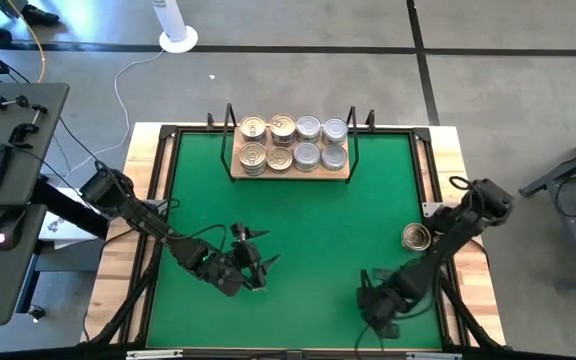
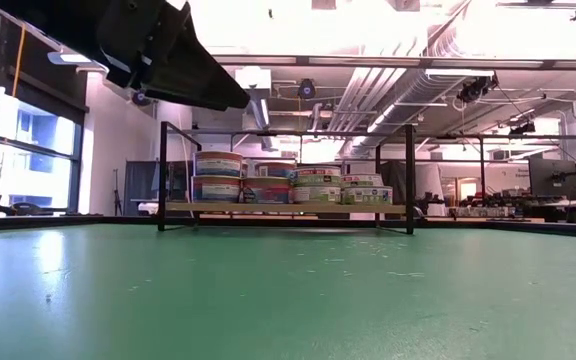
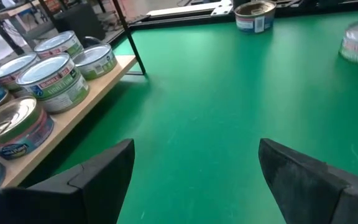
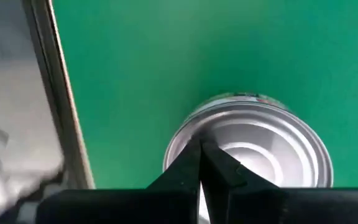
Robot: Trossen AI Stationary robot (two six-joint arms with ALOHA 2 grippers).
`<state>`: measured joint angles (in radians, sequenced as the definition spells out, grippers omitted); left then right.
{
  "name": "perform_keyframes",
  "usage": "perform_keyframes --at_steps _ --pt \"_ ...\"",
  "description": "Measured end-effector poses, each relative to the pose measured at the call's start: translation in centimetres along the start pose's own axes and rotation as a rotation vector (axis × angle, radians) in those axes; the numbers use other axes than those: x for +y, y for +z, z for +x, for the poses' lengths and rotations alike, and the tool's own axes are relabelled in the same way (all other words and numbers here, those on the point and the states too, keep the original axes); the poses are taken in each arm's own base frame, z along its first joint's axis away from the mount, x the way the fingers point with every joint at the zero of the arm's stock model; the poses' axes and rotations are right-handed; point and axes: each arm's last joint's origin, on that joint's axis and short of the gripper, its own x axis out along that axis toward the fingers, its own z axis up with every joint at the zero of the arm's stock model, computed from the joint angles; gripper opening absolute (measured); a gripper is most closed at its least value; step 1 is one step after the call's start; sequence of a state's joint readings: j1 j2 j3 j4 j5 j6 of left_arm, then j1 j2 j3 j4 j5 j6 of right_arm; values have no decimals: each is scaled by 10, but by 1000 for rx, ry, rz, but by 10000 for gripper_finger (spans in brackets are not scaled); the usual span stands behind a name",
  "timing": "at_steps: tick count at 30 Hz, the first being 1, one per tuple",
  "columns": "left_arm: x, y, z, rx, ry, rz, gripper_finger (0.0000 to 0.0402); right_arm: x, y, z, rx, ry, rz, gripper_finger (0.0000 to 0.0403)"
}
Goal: Stack canned seafood by type on shelf
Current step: Stack the green tuna can on top of the other green tuna can
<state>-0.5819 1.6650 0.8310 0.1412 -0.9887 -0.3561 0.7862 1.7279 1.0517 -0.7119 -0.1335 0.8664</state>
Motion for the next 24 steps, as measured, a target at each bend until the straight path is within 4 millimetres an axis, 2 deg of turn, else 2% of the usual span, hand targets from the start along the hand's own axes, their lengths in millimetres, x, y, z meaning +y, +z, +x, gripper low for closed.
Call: perform_keyframes --at_steps 6,9,12,16,20,24 --pt "0 0 0 -4 -1 -5 328 -22 58 -8 -451 -99 -89 4" --pt "-1 1 0 -4 -5 -7 328 -24 79 -22 -647 -108 -176 2" --pt "-2 0 0 11 -45 -7 328 -24 82 -34 -721 -132 -217 3" --pt "-4 -3 3 57 -129 12 328 -32 76 -32 -671 -214 -166 24" --pt "-9 -19 11 101 -111 90 328 -41 69 -21 -635 -238 -121 84" --pt "-15 -36 22 149 -129 135 328 -50 63 -3 -704 -192 -95 165"
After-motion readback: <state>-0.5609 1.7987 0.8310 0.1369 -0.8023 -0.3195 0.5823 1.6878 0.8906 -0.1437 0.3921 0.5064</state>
